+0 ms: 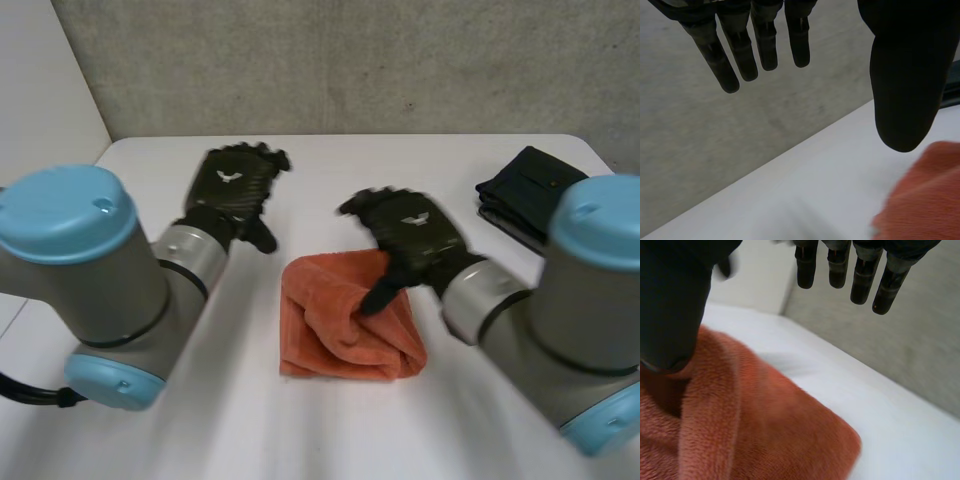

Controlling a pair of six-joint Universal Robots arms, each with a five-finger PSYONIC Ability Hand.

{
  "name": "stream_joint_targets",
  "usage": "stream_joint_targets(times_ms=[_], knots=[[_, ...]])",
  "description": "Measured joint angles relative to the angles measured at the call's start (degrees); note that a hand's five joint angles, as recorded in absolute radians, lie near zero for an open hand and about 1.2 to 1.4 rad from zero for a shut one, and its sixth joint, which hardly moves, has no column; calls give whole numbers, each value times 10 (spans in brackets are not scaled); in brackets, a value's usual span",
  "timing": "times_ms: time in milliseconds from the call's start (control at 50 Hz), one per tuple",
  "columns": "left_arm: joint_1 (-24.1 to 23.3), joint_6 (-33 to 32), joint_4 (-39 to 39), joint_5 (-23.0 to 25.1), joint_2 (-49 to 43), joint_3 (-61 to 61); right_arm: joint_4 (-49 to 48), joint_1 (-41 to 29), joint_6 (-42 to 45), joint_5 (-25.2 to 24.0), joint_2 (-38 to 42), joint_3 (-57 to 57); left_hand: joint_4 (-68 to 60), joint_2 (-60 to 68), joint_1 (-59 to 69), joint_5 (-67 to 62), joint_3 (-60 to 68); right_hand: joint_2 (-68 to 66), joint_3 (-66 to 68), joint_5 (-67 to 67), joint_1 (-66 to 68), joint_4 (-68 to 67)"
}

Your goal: Fold the laundry.

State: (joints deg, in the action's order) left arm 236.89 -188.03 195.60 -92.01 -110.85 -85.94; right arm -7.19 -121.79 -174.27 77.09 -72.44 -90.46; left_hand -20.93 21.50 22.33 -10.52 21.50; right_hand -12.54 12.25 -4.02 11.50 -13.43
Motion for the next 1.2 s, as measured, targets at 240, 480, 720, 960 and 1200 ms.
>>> stream_joint_targets(times_ms=[240,480,720,960,1200], knots=[[-82,37,-25,21,-66,24,49,79,-99,-19,10,-22,2,0,0,0,0,0,0,0,0,0],[-109,37,-89,-17,-92,35,50,71,-92,-20,52,-15,2,0,0,0,0,0,0,0,0,0],[-99,-55,-96,-74,-124,27,48,53,-72,-12,115,6,2,-1,0,2,0,0,0,0,0,0],[-81,-105,-94,-68,-152,19,48,23,11,20,171,35,9,-12,-12,19,0,0,0,0,-7,0],[-73,-91,-97,-3,-39,43,-3,6,42,58,57,3,46,-52,-56,52,0,0,0,2,-8,0]])
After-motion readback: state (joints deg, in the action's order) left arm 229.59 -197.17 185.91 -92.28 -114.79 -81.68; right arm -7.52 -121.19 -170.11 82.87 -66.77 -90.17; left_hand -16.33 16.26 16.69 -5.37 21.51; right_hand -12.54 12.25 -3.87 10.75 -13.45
